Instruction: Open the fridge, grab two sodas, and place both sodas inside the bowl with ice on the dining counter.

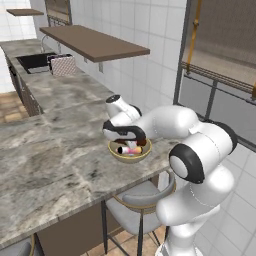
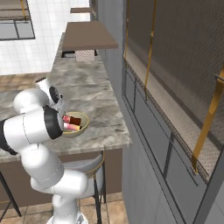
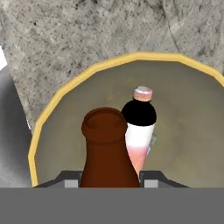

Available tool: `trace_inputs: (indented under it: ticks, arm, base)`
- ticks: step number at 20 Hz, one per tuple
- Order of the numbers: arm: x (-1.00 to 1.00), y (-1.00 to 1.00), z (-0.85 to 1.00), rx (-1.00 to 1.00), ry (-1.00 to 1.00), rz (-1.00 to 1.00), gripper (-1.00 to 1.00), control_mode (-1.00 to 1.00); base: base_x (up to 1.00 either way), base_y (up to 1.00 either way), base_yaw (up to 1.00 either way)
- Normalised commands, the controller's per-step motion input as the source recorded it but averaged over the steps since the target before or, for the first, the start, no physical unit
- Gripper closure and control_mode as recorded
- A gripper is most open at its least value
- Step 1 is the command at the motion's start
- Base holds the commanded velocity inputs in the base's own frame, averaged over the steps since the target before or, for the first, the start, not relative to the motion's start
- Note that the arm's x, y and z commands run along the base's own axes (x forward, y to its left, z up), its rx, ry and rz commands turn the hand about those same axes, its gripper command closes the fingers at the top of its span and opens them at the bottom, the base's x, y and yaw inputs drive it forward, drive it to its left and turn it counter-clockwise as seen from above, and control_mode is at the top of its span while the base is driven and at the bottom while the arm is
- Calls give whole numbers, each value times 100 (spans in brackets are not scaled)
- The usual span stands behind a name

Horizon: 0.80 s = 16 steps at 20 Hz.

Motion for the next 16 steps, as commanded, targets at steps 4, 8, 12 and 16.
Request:
trace_inputs:
  ticks: [4,8,12,16]
  arm:
    - [0,0,-10,0,0,6,100,-100]
    - [0,0,-3,0,0,7,100,-100]
    - [0,0,-5,0,0,7,100,-100]
    - [0,0,-7,0,0,8,-100,-100]
  base:
    - [0,0,0]
    - [0,0,0]
    - [0,0,0]
    - [0,0,0]
